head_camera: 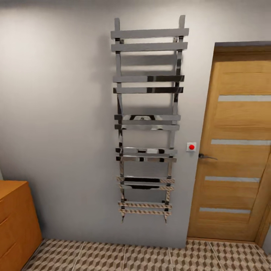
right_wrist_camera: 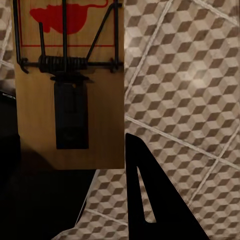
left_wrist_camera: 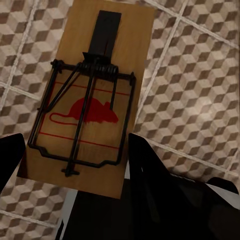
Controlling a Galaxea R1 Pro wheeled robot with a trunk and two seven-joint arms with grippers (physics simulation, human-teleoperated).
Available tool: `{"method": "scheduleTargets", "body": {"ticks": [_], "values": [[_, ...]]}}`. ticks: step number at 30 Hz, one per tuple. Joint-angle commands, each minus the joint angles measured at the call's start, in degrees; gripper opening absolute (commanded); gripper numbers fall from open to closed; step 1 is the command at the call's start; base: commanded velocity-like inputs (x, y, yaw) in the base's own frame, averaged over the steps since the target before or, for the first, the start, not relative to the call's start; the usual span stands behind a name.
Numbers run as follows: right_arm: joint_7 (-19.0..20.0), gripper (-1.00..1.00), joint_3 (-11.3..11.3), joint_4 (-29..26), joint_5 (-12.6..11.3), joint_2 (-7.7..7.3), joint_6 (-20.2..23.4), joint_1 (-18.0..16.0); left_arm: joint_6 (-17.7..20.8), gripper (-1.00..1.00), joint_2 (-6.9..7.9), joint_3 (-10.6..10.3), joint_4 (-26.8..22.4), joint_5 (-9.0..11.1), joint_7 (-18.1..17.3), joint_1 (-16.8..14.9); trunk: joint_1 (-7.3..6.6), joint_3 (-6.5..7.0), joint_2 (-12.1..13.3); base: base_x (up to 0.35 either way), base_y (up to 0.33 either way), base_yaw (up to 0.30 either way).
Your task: Take the four mousetraps from the cabinet in the bathroom and place them on the bathroom floor. Make sure all four end up on the same floor surface, and ensure that at least two of them are either under or directly next to the same bathroom sink.
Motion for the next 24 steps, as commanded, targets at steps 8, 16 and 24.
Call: {"method": "scheduleTargets", "body": {"ticks": [8,16,24], "values": [[0.3,-1.00,-0.5,-0.1,0.4,0.00,0.3,0.0,0.1,-1.00,-0.01,-0.5,0.1,0.4,-0.5,0.4,0.02,-0.03,0.0,-0.004,-0.001,-0.294],[0.3,-1.00,-0.5,-0.1,0.4,0.00,0.3,0.0,0.0,-1.00,-0.01,-0.5,0.1,0.4,-0.5,1.1,0.02,-0.03,0.0,0.000,0.000,-0.295],[0.3,-1.00,-0.5,-0.1,0.4,0.00,0.3,0.0,-1.6,-1.00,-0.01,-0.5,0.1,0.4,-0.6,1.2,0.02,0.07,0.0,0.000,0.000,-0.295]]}}
